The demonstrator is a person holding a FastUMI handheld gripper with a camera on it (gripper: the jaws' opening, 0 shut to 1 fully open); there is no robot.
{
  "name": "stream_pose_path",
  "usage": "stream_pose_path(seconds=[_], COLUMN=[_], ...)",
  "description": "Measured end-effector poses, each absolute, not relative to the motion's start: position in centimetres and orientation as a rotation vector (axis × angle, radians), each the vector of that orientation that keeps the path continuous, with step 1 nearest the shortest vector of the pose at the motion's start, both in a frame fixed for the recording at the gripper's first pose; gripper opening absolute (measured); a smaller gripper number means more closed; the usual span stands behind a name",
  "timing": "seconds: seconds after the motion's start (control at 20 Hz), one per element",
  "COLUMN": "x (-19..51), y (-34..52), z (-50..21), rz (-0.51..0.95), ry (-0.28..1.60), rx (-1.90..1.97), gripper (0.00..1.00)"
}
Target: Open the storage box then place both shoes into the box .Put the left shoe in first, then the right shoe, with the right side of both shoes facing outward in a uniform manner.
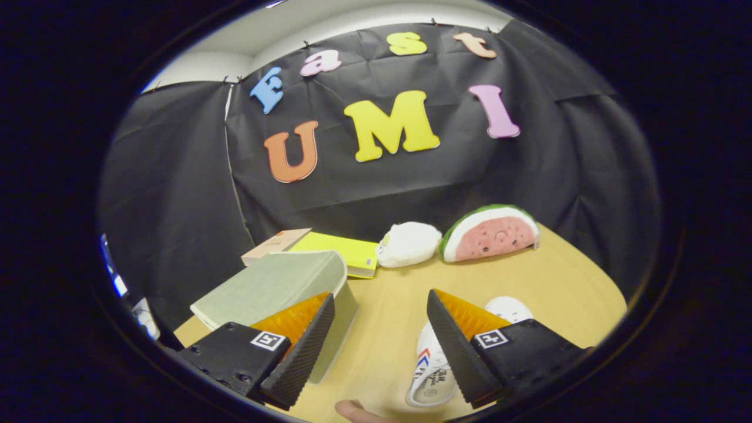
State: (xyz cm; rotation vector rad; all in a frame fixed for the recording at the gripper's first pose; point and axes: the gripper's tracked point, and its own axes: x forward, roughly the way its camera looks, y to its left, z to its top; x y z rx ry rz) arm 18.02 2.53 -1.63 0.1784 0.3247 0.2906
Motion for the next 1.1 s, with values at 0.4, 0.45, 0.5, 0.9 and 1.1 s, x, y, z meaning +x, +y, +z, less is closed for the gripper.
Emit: stream_pose_path(seconds=[0.4,0.45,0.5,0.9,1.1], x=[22.7,22.9,23.3,23.9,23.7], y=[9.1,9.4,9.7,12.5,13.0], z=[-1.5,-1.8,-2.1,-4.7,-4.4], rz=[0.706,0.746,0.784,0.969,1.035], ry=[0.509,0.536,0.567,0.794,0.844], rx=[0.512,0.544,0.561,0.909,1.064], gripper=[1.00,1.00,0.99,0.98,0.93])
